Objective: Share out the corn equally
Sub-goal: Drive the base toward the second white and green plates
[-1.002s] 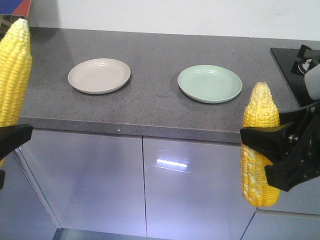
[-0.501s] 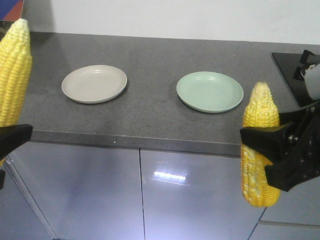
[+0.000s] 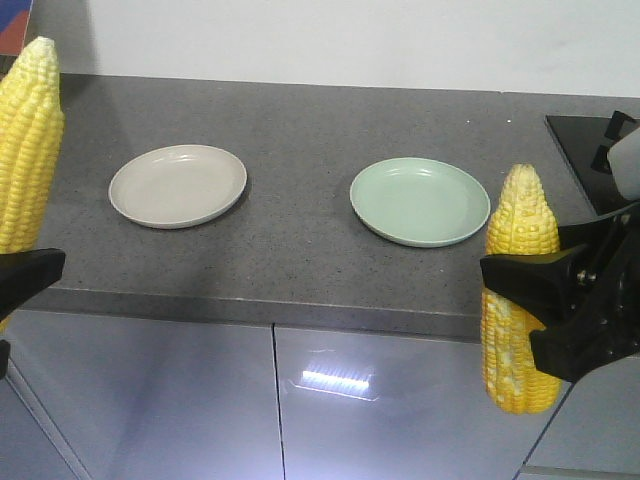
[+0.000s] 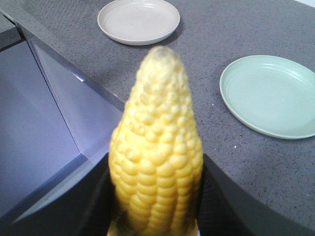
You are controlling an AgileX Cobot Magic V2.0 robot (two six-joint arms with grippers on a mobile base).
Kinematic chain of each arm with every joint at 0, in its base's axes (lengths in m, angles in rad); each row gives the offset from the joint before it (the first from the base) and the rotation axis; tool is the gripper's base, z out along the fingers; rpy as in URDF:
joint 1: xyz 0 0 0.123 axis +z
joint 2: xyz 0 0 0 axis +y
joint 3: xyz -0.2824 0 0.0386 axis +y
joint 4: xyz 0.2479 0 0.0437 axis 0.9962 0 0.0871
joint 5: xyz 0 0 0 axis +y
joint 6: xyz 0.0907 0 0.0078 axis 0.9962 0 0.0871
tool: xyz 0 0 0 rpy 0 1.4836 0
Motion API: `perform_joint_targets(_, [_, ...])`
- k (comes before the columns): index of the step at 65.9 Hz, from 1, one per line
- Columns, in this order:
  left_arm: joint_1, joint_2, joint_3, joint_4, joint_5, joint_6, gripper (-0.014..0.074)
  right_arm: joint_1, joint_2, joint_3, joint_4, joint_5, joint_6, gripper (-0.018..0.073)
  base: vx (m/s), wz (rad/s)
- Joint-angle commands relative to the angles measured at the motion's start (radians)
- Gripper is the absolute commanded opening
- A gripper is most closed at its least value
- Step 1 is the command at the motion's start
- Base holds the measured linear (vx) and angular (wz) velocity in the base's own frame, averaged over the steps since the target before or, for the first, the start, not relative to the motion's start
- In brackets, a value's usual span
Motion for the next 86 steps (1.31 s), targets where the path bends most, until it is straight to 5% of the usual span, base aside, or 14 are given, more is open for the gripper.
perform_joint_targets(1, [0.0,-0.004,-0.024,-0.006,-0.067,-0.01,0.0299,0.002,-0.01,-0.026,0.009,-0.065,-0.001,0.0228,0.1,-0.01])
perform_joint_targets(86, [0.0,-0.004,-0.024,-0.006,-0.067,-0.01,0.0299,0.002,-0.01,-0.026,0.009,-0.065,-0.001,0.0228,0.1,-0.02])
